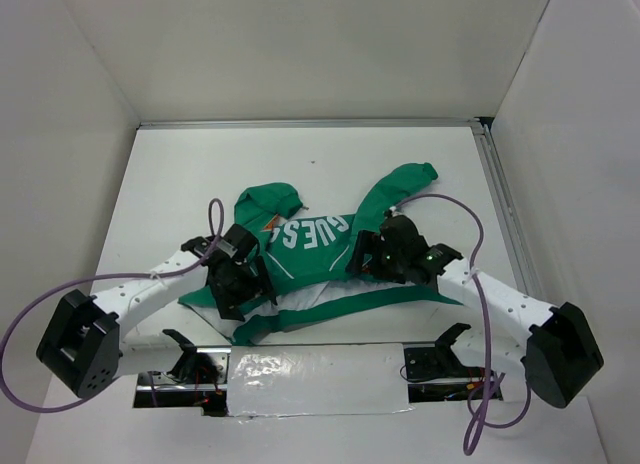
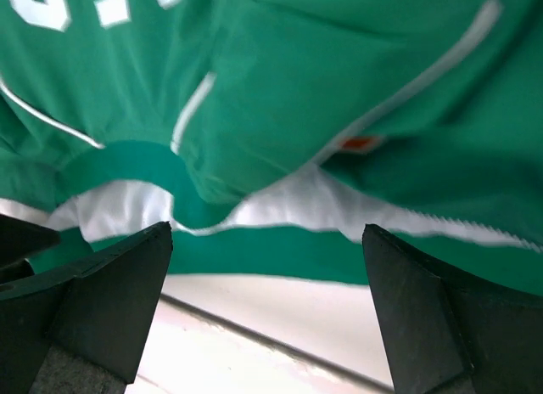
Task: Zip up the jacket
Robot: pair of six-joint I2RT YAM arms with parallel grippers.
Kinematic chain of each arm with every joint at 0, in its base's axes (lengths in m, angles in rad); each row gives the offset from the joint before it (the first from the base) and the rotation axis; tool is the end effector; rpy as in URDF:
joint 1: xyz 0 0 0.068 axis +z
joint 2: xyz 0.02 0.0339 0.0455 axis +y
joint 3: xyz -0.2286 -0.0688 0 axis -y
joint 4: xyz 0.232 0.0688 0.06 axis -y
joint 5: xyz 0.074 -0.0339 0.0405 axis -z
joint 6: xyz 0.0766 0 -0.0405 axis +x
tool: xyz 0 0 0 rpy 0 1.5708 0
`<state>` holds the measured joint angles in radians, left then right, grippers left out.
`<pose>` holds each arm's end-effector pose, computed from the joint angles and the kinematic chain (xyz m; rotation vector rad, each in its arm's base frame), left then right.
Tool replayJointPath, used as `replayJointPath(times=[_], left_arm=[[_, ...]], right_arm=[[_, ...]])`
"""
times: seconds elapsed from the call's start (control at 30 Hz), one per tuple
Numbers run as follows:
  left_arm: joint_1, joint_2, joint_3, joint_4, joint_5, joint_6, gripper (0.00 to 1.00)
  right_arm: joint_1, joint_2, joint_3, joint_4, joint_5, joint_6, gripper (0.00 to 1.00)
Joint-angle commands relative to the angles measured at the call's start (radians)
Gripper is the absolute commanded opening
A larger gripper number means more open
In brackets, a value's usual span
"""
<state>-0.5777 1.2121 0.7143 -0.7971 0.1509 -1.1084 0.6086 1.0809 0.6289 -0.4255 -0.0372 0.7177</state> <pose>0.1722 -0.1260 0.1254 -0.7651 2.9369 -0.4672 0.1982 0.1416 0.1521 0.1220 2.5483 0.6047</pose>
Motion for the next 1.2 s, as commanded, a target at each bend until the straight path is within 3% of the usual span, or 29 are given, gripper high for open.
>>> replayJointPath(times=[0.0,0.1,0.3,0.5,0.53,0.57,0.6,0.63,0.67,0.73,0.9,1.03,1.17], left_arm=[[-0.008,0.038,0.034,0.061,-0.042,-0.036,0.99],[-0.008,0.121,0.095,0.053,-0.085,-0.036,0.99],[0.005,0.107,0.146,0.122,-0.119,-0.011,0.99],[0.049,0.21,0.172,0.16,-0.12,0.016,0.99],[0.049,0.246,0.175,0.168,-0.116,0.021,0.96],[0.05,0.26,0.185,0.167,-0.116,0.019,0.87],[0.05,0.276,0.192,0.162,-0.117,0.016,0.52],[0.05,0.3,0.2,0.142,-0.123,0.015,0.25],[0.05,0.309,0.229,0.119,-0.145,-0.008,0.0],[0.049,0.316,0.258,0.079,-0.145,-0.013,0.0],[-0.017,0.187,0.31,0.12,-0.166,0.061,0.0],[-0.07,-0.044,0.3,0.208,-0.107,0.126,0.0],[-0.103,-0.23,0.32,0.187,-0.07,0.144,0.0]], right_arm=[[0.019,0.042,0.012,0.14,-0.015,0.034,1.0],[0.023,0.117,0.04,0.169,-0.007,0.043,0.99],[0.025,0.194,0.061,0.205,-0.001,0.057,0.98],[0.02,0.247,0.083,0.218,-0.016,0.06,0.82],[0.022,0.244,0.081,0.225,-0.015,0.072,0.68],[0.019,0.24,0.08,0.228,-0.018,0.075,0.56],[0.02,0.232,0.077,0.231,-0.02,0.075,0.45],[0.016,0.225,0.072,0.234,-0.021,0.075,0.37],[0.02,0.199,0.069,0.237,-0.024,0.063,0.23],[0.028,0.151,0.069,0.228,-0.009,0.06,0.0],[0.071,0.028,0.107,0.177,0.034,0.022,0.0],[0.127,-0.143,0.152,0.055,0.123,0.035,0.0],[0.177,-0.347,0.178,-0.033,0.201,0.051,0.0]])
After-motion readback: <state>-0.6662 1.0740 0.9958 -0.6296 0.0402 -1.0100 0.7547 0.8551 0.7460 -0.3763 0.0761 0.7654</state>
